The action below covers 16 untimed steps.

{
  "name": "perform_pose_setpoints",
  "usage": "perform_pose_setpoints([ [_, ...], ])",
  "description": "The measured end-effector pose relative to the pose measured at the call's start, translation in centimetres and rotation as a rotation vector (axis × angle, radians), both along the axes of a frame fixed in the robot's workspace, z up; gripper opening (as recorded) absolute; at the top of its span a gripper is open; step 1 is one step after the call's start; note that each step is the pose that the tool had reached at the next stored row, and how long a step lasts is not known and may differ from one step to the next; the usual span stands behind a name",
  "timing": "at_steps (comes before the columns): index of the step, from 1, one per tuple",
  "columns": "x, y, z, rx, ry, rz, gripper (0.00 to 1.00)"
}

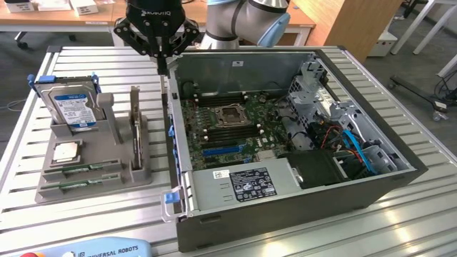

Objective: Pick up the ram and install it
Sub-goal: 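Reach for the ram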

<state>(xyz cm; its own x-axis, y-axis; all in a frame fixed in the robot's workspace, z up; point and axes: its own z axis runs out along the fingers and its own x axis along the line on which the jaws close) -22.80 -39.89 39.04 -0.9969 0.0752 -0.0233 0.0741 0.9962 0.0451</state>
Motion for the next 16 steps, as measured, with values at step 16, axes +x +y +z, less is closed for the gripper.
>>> perform_pose_setpoints([
  [16, -3.4, 0.00, -0.16, 0.0001, 0.0000, 0.000, 0.10],
])
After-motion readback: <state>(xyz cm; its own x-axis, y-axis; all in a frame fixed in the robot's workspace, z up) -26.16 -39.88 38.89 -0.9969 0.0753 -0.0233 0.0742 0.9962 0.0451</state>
